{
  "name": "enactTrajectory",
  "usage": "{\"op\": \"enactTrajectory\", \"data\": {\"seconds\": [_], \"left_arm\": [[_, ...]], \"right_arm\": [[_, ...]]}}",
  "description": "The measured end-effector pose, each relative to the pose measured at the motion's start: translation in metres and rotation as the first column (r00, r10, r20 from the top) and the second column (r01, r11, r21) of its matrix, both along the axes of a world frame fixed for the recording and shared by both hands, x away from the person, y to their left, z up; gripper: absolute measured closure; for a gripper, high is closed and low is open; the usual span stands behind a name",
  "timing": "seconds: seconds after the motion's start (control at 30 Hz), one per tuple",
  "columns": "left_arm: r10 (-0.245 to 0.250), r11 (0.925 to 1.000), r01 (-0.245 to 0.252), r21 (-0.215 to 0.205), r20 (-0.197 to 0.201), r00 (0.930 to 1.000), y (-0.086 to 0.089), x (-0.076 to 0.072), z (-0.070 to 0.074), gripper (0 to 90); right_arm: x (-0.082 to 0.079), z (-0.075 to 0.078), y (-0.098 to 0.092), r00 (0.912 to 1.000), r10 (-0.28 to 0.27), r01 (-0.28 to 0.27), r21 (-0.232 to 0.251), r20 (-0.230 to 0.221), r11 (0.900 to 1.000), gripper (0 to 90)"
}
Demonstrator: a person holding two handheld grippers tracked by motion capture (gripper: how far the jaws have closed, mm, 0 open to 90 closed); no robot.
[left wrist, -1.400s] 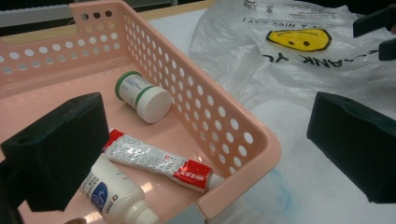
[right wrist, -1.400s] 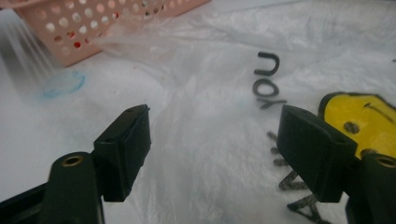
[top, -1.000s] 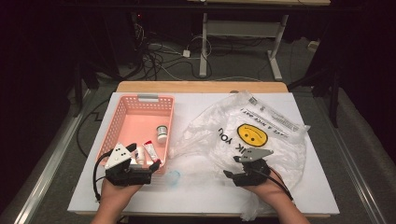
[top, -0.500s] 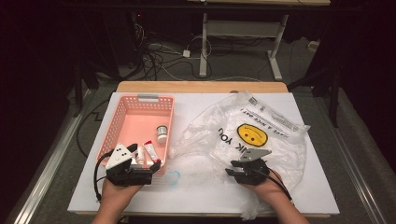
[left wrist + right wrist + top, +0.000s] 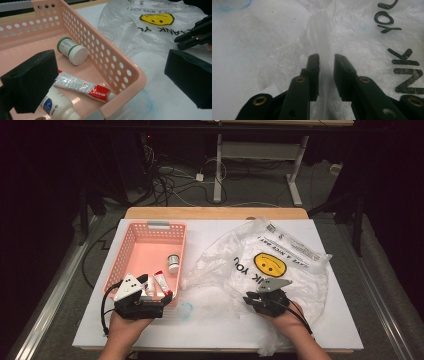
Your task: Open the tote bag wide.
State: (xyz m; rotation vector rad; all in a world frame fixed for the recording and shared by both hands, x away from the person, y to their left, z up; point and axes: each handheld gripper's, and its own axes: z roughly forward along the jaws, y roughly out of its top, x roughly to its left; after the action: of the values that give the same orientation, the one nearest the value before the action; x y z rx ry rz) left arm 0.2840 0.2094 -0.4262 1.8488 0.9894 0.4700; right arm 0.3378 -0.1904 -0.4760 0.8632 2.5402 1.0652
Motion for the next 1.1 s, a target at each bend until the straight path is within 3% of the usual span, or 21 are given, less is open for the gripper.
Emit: {"op": "enactTrajectory", "data": {"seconds": [0.4, 0.73, 1.1], "left_arm": [[0.003, 1.0, -0.003, 0.004, -0.005, 1.0, 0.001, 0.001, 0.0, 0.0], [-0.001, 1.0, 0.001, 0.003, -0.014, 0.9999, 0.001, 0.001, -0.001, 0.0], [0.002, 1.0, -0.002, -0.006, -0.01, 0.9999, 0.002, 0.002, -0.001, 0.0]], "right_arm": [[0.002, -0.004, 0.001, 0.9997, 0.017, -0.016, -0.019, 0.018, 1.0, 90.0], [0.001, -0.002, -0.001, 0.9997, 0.013, -0.013, 0.0, 0.022, 1.0, 90.0], [-0.003, 0.009, -0.008, 0.9977, -0.004, 0.001, 0.051, 0.067, 0.999, 90.0]]}}
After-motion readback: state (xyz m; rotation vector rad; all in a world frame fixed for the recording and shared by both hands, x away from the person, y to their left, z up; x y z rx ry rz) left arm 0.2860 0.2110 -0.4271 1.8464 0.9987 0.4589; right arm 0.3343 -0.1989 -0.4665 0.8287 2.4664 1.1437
